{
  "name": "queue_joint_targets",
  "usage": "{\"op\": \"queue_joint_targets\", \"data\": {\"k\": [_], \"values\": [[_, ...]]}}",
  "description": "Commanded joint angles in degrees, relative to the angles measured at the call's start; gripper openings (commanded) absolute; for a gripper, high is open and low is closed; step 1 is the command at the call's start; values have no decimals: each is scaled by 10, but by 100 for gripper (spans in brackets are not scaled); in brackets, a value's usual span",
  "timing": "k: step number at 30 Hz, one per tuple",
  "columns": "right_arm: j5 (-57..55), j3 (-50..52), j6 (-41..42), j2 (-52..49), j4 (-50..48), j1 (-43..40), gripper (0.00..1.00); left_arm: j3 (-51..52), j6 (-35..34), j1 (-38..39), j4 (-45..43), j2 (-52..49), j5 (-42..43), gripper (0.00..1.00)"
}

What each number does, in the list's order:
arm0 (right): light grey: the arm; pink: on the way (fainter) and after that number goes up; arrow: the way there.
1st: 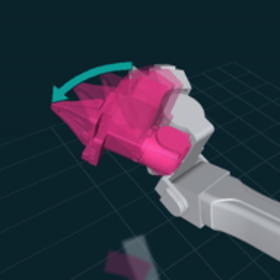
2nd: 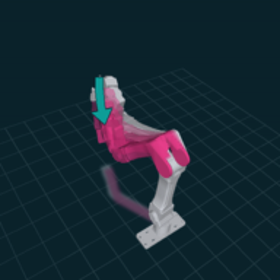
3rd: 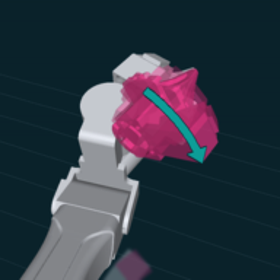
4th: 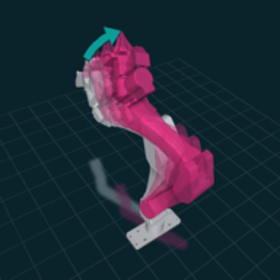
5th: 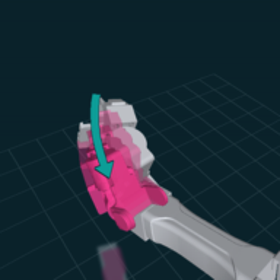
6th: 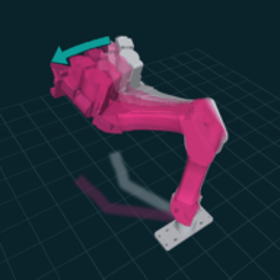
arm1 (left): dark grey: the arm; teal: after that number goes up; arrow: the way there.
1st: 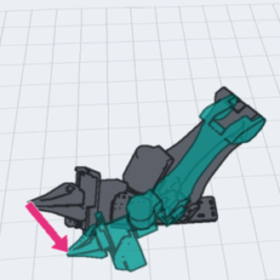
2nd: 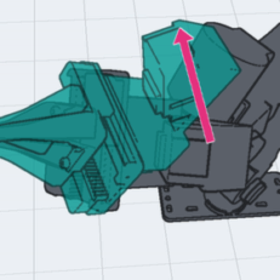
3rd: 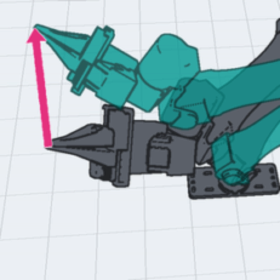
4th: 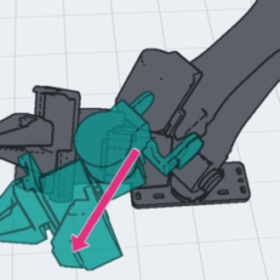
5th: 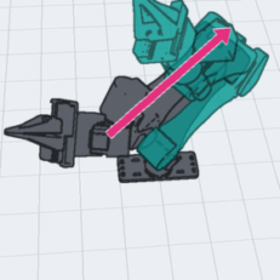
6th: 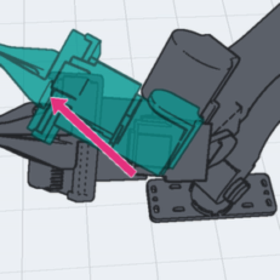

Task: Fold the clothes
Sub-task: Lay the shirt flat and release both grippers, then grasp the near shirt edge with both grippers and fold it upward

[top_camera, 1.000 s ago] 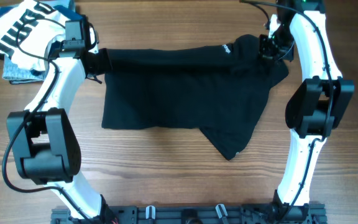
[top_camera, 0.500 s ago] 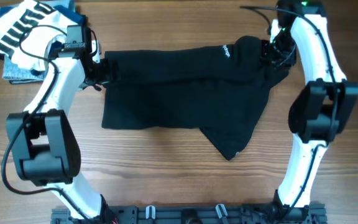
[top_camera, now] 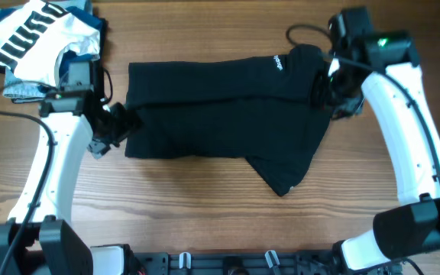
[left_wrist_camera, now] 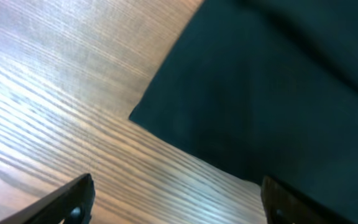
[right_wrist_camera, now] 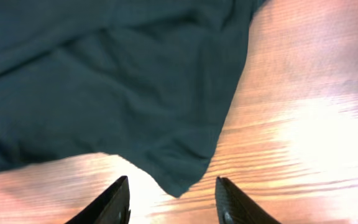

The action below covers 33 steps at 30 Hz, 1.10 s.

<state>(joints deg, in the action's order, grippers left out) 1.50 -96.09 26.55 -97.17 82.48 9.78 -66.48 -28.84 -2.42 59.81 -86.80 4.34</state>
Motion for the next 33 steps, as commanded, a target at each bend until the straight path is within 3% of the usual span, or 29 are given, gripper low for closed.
{"op": "queue_joint_targets", "data": {"k": [1,5,13,18,20,21,23,27,33], "values": [[26,128,98,29,-60,16,44,92,-79,-4,-92,-2,-17,83],[76,244,105,29,-170,40,44,163,-147,-5,-222,-4,-48,78],[76,260,109,29,-184,45,46,178,-156,-5,-246,-76,-24,67],[76,260,96,29,-179,45,40,178,-155,-5,-287,-140,6,46],[76,261,96,29,-170,45,38,178,-153,-5,-289,-147,6,11],[76,262,96,29,-158,45,33,178,-153,-5,-288,-147,6,4],[92,277,97,29,-145,45,22,178,-153,-5,-288,-147,6,4],[135,376,118,29,-186,68,22,178,-153,-5,-288,-147,6,4],[161,462,152,29,-270,144,53,178,-149,-5,-288,-147,6,4]]}}
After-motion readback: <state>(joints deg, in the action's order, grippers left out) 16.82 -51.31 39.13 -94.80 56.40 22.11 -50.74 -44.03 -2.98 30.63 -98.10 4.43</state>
